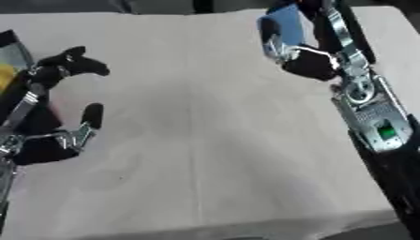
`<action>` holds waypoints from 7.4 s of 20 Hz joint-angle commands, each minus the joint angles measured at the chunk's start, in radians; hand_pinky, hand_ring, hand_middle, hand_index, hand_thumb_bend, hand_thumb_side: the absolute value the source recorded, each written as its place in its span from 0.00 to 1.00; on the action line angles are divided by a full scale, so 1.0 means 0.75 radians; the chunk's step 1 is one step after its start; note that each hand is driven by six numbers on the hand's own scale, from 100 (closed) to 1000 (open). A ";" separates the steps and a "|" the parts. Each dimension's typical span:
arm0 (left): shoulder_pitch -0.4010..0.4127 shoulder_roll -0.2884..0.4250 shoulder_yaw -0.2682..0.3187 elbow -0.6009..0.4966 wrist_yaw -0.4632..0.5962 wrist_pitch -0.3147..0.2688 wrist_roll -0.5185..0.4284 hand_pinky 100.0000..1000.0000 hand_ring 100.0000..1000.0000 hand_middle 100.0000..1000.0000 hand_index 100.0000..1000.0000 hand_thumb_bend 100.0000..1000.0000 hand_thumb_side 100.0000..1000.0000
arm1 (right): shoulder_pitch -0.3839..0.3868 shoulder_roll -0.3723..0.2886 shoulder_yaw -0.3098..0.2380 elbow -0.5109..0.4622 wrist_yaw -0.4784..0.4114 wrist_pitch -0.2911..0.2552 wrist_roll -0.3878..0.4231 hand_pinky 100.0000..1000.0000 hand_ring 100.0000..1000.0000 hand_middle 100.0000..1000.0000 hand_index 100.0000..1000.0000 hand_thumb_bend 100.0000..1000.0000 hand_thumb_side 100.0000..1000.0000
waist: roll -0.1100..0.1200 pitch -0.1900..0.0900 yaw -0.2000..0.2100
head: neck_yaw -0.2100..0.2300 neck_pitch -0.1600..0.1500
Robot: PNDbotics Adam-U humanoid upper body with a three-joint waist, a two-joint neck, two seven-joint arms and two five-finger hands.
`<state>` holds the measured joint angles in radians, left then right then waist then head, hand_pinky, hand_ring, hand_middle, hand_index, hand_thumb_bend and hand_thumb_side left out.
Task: Pick up the objects with one hand, pass them to the other hand, and then place them into the box on the other side of the table.
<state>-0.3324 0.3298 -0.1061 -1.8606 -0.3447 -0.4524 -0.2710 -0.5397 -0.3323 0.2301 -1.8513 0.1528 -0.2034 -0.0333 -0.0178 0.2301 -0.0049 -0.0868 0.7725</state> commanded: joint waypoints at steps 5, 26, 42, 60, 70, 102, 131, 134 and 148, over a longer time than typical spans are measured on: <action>-0.074 0.019 -0.087 0.007 0.029 -0.063 0.003 1.00 0.76 0.67 0.82 0.00 0.45 | -0.036 0.054 0.079 -0.113 -0.159 -0.002 0.117 0.79 0.41 0.35 0.50 0.00 0.23 | 0.001 -0.030 0.001 | 0.016 -0.003; -0.177 -0.016 -0.251 0.100 -0.067 -0.166 0.229 0.95 0.76 0.69 0.84 0.00 0.31 | -0.074 0.150 0.152 -0.094 -0.563 0.329 0.248 0.79 0.39 0.35 0.49 0.00 0.20 | -0.001 -0.026 0.000 | 0.024 -0.003; -0.189 -0.067 -0.280 0.081 -0.058 -0.170 0.342 0.94 0.77 0.70 0.84 0.00 0.27 | -0.084 0.171 0.179 -0.001 -0.652 0.526 0.184 0.79 0.37 0.35 0.49 0.00 0.16 | 0.000 -0.021 0.001 | 0.015 -0.003; -0.195 -0.049 -0.291 0.048 -0.366 -0.237 0.519 0.82 0.77 0.74 0.86 0.10 0.00 | -0.108 0.177 0.235 0.067 -0.829 0.902 0.196 0.79 0.38 0.36 0.50 0.00 0.15 | -0.003 -0.017 0.006 | -0.001 -0.003; -0.205 -0.007 -0.323 0.029 -0.684 -0.304 0.635 0.73 0.77 0.75 0.89 0.57 0.00 | -0.112 0.144 0.250 0.017 -0.909 1.005 0.292 0.79 0.39 0.37 0.51 0.00 0.15 | -0.001 -0.017 0.004 | -0.003 -0.003; -0.251 -0.048 -0.411 0.042 -0.683 -0.311 0.657 0.73 0.76 0.72 0.87 0.46 0.00 | -0.105 0.120 0.246 0.014 -0.909 1.070 0.507 0.79 0.39 0.37 0.51 0.00 0.15 | -0.004 -0.019 0.001 | -0.011 -0.003; -0.269 -0.062 -0.427 0.036 -0.675 -0.304 0.699 0.67 0.64 0.44 0.78 0.19 0.00 | -0.097 0.113 0.241 0.004 -0.946 1.012 0.660 0.79 0.42 0.44 0.62 0.31 0.32 | -0.003 -0.019 -0.004 | -0.017 -0.003; -0.269 -0.062 -0.428 0.037 -0.677 -0.305 0.709 0.67 0.63 0.43 0.76 0.13 0.00 | -0.097 0.111 0.241 0.005 -0.966 0.994 0.657 0.79 0.43 0.47 0.65 0.40 0.39 | -0.002 -0.019 -0.004 | -0.018 -0.003; -0.256 -0.057 -0.424 0.040 -0.686 -0.317 0.723 0.67 0.62 0.42 0.75 0.11 0.00 | -0.093 0.110 0.236 0.013 -1.257 0.876 0.530 0.96 0.68 0.89 0.91 0.75 0.71 | 0.000 -0.018 -0.006 | -0.023 -0.003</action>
<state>-0.5287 0.2715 -0.4296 -1.8222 -0.8505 -0.6827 0.2688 -0.5927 -0.2336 0.4534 -1.8242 -0.7355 0.4709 0.3855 -0.0201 0.2303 -0.0075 -0.1001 0.7725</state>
